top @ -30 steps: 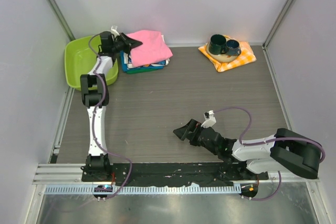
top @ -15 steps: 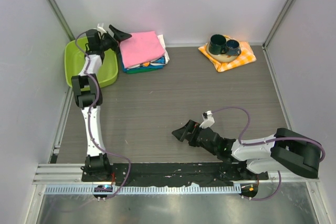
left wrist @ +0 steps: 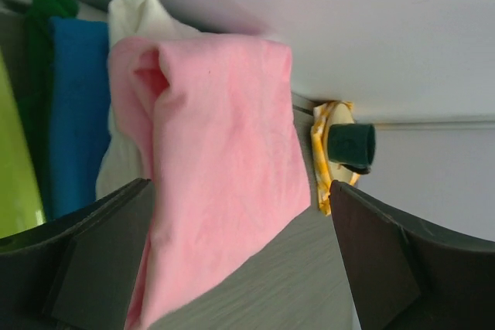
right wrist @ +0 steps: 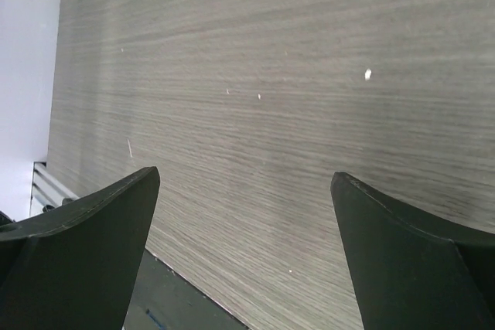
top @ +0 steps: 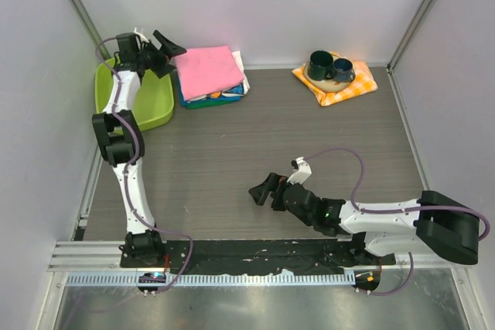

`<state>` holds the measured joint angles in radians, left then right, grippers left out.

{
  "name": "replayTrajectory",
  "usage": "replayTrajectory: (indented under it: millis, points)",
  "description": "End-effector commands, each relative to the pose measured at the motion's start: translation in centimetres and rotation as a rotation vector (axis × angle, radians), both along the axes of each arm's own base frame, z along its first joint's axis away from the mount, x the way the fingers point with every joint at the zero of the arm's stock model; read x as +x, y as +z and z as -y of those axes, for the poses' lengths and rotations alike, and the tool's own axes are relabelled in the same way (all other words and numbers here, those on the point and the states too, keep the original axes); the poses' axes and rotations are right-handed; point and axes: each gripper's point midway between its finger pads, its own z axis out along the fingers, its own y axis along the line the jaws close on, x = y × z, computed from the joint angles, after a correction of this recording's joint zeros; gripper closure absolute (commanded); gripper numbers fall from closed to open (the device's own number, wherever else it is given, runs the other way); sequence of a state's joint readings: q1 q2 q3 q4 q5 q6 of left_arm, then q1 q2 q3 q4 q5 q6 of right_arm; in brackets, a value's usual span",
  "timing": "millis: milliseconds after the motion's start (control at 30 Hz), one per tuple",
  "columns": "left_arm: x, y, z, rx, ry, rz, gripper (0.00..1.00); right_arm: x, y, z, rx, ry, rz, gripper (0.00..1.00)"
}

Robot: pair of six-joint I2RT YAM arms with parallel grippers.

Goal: Fold and stack the t-shirts

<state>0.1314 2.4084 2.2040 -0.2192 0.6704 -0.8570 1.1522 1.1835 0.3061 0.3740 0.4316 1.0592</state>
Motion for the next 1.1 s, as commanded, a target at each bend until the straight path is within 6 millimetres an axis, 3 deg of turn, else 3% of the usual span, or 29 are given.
replayTrajectory:
  millis: [0,33,67,133,167,200,233,267,300,333,400,433,467,500,533,600,667,700,733,800,867,1033,1067]
  points:
    - [-3.4,1.2,-2.9,0.173,0.148,-0.094,0.0,1.7,1.7,1.9,-0.114,-0.101,0.081,0.0]
    - [-3.9,0.8,-3.2,0.184,0.172,-0.112,0.0,2.0,1.8,2.4,-0.14,-0.123,0.092,0.0]
    - [-4.5,-1.2,-4.1,0.232,0.241,-0.161,0.0,2.1,1.8,2.9,-0.182,-0.136,0.091,0.0]
    - [-5.7,-0.4,-4.5,0.26,0.291,-0.178,0.0,2.5,1.9,4.0,-0.251,-0.169,0.114,0.0]
    - [-7.1,-2.5,-3.9,0.26,0.301,-0.236,0.0,2.7,2.5,4.0,-0.251,-0.184,0.128,0.0]
    - [-7.4,-2.6,-4.0,0.256,0.346,-0.241,0.0,2.8,2.4,4.6,-0.285,-0.193,0.13,0.0]
    - [-8.5,-0.8,-3.9,0.258,0.374,-0.221,0.0,2.8,2.3,5.2,-0.318,-0.204,0.136,0.0]
    - [-10.6,-3.3,-3.5,0.264,0.389,-0.289,0.0,3.3,2.9,5.7,-0.333,-0.239,0.159,0.0]
    - [-11.1,-2.7,-4.0,0.258,0.456,-0.265,0.0,3.5,3.0,6.3,-0.351,-0.265,0.168,0.0]
    - [-13.7,-3.0,-3.6,0.257,0.472,-0.284,0.0,3.7,3.4,6.9,-0.389,-0.284,0.171,0.0]
    - [-16.0,-2.2,-4.4,0.313,0.555,-0.265,0.0,4.4,4.1,8.1,-0.455,-0.356,0.198,0.0]
    - [-18.6,-0.9,-4.0,0.333,0.569,-0.237,0.0,4.7,5.1,8.4,-0.503,-0.37,0.21,0.0]
    - [-19.9,-0.2,-2.9,0.352,0.56,-0.214,0.0,5.1,6.0,8.8,-0.538,-0.393,0.237,0.0]
    - [-21.0,0.5,-3.2,0.41,0.581,-0.177,0.0,5.4,6.8,8.9,-0.565,-0.404,0.25,0.0]
    - [-23.3,2.6,-1.8,0.419,0.558,-0.111,0.0,5.8,7.9,9.0,-0.624,-0.421,0.259,0.0]
    - [-25.7,4.3,-1.0,0.466,0.539,-0.029,0.0,6.1,9.2,10.6,-0.754,-0.468,0.296,0.0]
    - [-29.1,5.9,0.6,0.449,0.489,0.048,0.0,7.0,11.4,10.1,-0.781,-0.532,0.331,0.0]
    - [-30.6,5.2,1.6,0.461,0.458,0.055,0.0,7.1,12.6,10.3,-0.818,-0.543,0.334,0.0]
    - [-32.1,6.5,2.0,0.437,0.443,0.103,0.0,7.3,12.1,10.0,-0.84,-0.557,0.327,0.0]
    - [-34.0,5.6,3.1,0.456,0.372,0.086,0.0,7.5,13.1,10.1,-0.892,-0.57,0.343,0.0]
    - [-35.8,5.0,3.8,0.498,0.296,0.076,0.0,7.7,12.8,9.8,-0.917,-0.587,0.347,0.01]
    - [-38.9,4.2,6.6,0.524,0.184,0.102,0.0,8.0,14.1,10.0,-0.949,-0.607,0.377,0.0]
    - [-39.0,4.2,6.4,0.542,0.208,0.106,0.0,8.1,14.6,10.0,-0.942,-0.613,0.386,0.0]
